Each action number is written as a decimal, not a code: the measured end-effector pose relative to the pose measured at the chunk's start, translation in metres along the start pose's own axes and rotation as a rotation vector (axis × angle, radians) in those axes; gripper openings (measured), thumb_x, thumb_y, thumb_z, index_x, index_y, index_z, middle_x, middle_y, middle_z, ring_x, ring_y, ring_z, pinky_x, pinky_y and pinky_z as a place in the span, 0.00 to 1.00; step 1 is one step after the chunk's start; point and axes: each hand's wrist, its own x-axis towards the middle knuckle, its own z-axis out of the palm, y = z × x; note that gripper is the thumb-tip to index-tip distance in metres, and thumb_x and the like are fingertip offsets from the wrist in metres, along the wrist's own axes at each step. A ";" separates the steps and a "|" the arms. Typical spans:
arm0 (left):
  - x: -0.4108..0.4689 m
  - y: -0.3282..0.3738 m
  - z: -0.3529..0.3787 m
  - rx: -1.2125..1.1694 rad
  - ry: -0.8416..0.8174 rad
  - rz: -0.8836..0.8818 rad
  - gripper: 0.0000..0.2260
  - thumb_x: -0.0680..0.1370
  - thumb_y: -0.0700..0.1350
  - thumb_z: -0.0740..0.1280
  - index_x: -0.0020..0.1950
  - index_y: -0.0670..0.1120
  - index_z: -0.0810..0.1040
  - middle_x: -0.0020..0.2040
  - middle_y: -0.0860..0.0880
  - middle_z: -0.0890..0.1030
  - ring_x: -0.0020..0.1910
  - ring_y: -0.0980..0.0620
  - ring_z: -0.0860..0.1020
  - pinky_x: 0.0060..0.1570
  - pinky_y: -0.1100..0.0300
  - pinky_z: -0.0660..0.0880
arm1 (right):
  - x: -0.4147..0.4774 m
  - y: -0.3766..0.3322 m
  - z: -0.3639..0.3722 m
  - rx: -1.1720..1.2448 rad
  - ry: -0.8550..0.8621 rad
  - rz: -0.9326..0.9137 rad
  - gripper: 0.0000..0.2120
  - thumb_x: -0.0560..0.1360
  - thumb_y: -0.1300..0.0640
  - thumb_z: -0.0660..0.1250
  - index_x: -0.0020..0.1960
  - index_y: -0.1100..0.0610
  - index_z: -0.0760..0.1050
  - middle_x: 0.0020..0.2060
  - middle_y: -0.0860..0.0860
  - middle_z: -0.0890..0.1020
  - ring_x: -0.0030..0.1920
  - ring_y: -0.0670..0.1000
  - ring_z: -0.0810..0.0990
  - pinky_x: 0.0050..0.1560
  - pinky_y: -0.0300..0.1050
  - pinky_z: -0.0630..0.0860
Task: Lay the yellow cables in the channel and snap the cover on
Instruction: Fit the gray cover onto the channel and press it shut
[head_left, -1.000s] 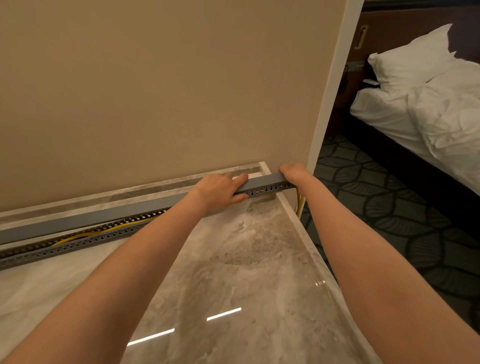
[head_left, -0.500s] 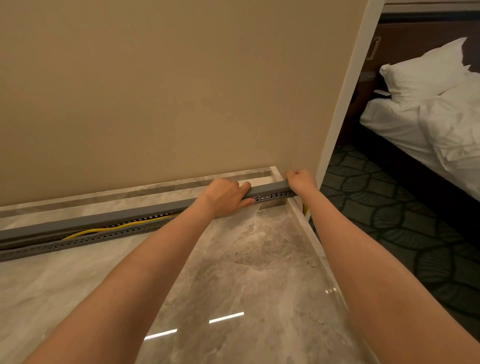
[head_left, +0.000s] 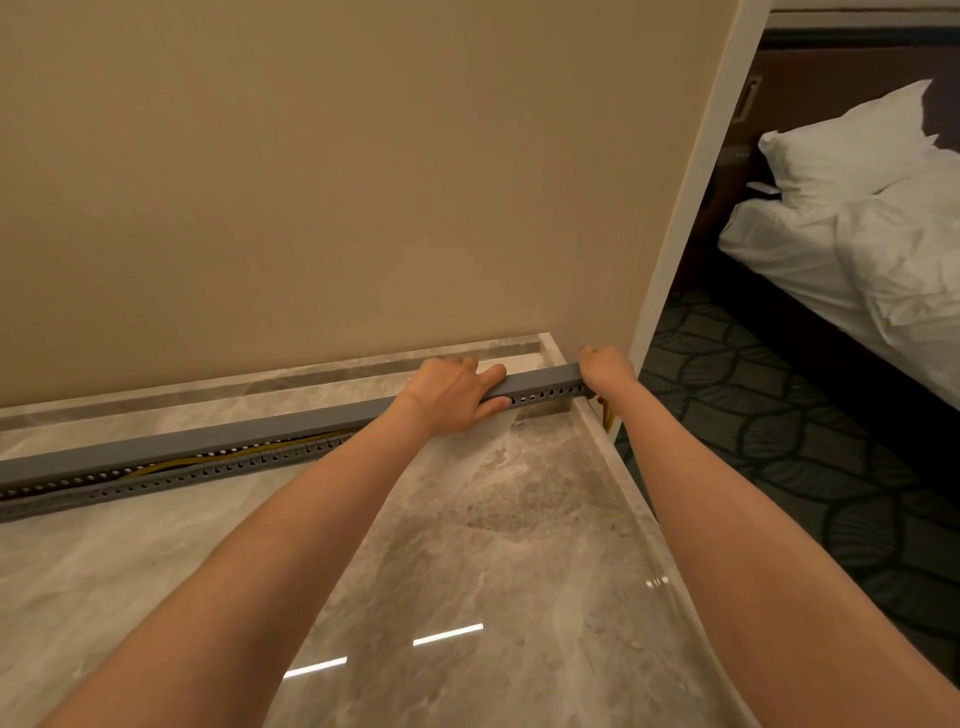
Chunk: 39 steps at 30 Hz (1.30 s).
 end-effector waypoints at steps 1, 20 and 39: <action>0.000 0.000 -0.001 0.005 -0.007 0.003 0.21 0.82 0.58 0.48 0.67 0.47 0.66 0.56 0.41 0.76 0.53 0.42 0.77 0.44 0.53 0.73 | -0.002 -0.002 -0.001 0.048 -0.033 0.040 0.13 0.82 0.56 0.48 0.49 0.63 0.66 0.42 0.58 0.73 0.38 0.53 0.72 0.41 0.45 0.68; 0.003 -0.002 0.000 -0.372 -0.257 0.030 0.18 0.83 0.54 0.50 0.66 0.43 0.62 0.55 0.40 0.77 0.51 0.40 0.77 0.45 0.54 0.68 | -0.001 0.012 -0.023 0.300 -0.230 0.272 0.18 0.79 0.44 0.50 0.53 0.57 0.70 0.37 0.54 0.78 0.40 0.52 0.76 0.65 0.64 0.62; -0.002 -0.001 0.012 -0.407 -0.204 -0.013 0.17 0.82 0.54 0.50 0.64 0.44 0.64 0.53 0.41 0.77 0.46 0.41 0.77 0.41 0.55 0.68 | 0.011 -0.007 -0.006 -0.550 0.029 -0.089 0.17 0.78 0.61 0.51 0.35 0.61 0.71 0.31 0.53 0.75 0.28 0.50 0.74 0.27 0.41 0.67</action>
